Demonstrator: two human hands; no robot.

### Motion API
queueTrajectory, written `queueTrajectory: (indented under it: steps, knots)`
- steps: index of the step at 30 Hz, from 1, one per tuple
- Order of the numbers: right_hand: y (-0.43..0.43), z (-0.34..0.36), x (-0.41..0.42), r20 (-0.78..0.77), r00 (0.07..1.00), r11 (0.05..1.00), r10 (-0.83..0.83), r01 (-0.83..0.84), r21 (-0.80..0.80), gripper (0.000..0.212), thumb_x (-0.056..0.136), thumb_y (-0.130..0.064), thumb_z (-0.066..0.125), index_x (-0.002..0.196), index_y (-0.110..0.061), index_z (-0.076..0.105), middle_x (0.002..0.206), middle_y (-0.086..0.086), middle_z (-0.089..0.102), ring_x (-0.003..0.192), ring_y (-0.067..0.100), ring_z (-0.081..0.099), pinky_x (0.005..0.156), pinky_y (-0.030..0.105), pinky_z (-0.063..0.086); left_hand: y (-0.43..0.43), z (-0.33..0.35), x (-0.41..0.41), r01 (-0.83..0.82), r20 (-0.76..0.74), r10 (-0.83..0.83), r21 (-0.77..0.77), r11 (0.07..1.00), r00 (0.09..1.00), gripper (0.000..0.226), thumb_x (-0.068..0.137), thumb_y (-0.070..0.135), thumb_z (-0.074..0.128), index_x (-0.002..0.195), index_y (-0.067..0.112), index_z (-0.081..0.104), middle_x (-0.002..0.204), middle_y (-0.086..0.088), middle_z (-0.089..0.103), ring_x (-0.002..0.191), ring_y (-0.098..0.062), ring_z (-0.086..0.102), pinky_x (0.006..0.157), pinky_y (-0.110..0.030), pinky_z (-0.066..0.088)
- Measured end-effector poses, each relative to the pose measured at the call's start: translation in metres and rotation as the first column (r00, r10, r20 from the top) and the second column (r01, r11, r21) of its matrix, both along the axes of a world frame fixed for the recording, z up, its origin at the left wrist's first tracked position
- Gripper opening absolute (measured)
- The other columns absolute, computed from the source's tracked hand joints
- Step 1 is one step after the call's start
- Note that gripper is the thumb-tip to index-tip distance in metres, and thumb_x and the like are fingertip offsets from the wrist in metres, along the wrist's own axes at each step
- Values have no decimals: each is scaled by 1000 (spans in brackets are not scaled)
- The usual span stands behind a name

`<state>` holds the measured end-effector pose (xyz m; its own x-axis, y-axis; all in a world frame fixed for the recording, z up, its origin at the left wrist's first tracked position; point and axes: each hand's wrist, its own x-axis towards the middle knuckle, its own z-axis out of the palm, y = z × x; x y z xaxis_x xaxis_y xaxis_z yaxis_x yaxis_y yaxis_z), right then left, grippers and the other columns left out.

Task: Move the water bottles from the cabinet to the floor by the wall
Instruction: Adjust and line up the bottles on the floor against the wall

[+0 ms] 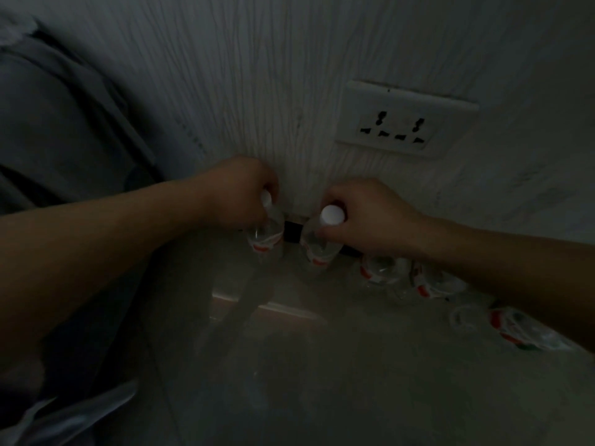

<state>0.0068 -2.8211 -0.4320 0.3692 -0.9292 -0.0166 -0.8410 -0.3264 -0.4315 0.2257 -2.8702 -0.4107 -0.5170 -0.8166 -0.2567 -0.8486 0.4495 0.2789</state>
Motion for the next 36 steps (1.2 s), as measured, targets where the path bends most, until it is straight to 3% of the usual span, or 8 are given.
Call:
queueTrajectory:
  steps: [4,13,19,23,26,28,33,36]
  knots:
    - [2,-2,2,-5,999,999,-52,52,9,31,71,-49,76,69,-26,56,67,-12,56,62,2,52,52,22,36,2,0,-1,48,-15,-47,23,999,999,24,75,11,67,98,16,68,96,-1,62,88,-16,58,77,-27,47]
    - [7,-4,3,-46,997,998,-62,62,3,39,71,-54,74,72,-21,54,70,-9,53,63,6,50,54,25,37,6,-3,-1,94,-44,-90,91,991,995,25,72,10,71,94,20,70,95,4,62,88,-14,60,80,-34,52]
    - [8,-2,-3,-127,989,997,74,-72,20,50,70,-58,70,102,-21,59,96,-6,53,85,10,50,69,27,37,8,-1,-2,79,7,-79,60,995,997,40,71,29,78,109,24,65,105,4,57,98,-15,56,85,-28,47]
    - [8,7,-7,-155,961,972,227,-215,91,60,72,-53,71,122,-25,54,112,-8,49,99,10,50,80,28,43,8,-7,-2,-30,75,30,3,1000,997,51,69,60,71,107,27,61,104,4,58,95,-18,58,82,-32,50]
    - [6,9,-9,-172,915,929,365,-347,128,51,76,-30,68,126,-24,56,124,-2,52,106,16,53,83,31,46,12,-8,-5,-80,107,89,-83,993,990,55,74,70,59,100,22,59,93,1,58,86,-20,57,72,-31,47]
    - [5,10,-10,-163,911,924,378,-360,128,44,77,-20,60,121,-23,61,120,0,56,104,20,56,81,33,47,14,-7,-7,-93,85,102,-97,991,991,48,80,63,59,97,18,58,85,1,54,81,-19,55,66,-28,40]
    - [4,7,-7,-169,933,948,318,-312,61,34,77,-15,64,109,-21,69,105,1,63,95,20,58,73,26,36,15,-1,-11,-80,75,87,-98,992,993,41,82,49,66,98,11,62,86,-4,58,80,-21,55,64,-26,35]
    - [3,6,-4,-118,958,966,260,-258,32,26,79,-24,65,104,-20,69,100,1,66,91,20,60,75,31,44,13,2,-12,-78,54,84,-93,993,995,41,78,45,71,101,11,64,95,-8,64,88,-24,60,67,-27,39]
